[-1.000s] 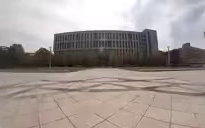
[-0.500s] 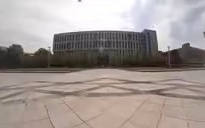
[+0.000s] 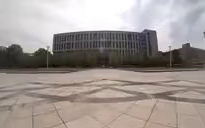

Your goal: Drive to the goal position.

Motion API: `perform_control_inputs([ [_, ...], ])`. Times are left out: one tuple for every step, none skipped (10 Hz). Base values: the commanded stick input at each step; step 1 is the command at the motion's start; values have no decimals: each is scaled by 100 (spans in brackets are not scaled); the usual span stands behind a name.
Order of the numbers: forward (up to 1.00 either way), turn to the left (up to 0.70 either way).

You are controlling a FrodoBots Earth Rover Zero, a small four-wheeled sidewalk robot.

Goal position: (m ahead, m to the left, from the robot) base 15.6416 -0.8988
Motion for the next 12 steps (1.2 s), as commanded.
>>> perform_control_inputs([
  [70, 0],
  [70, 0],
  [70, 0],
  [70, 0],
  [70, 0],
  [70, 0],
  [70, 0],
  [70, 0],
  [70, 0],
  [70, 0],
  [70, 0],
  [70, 0],
])
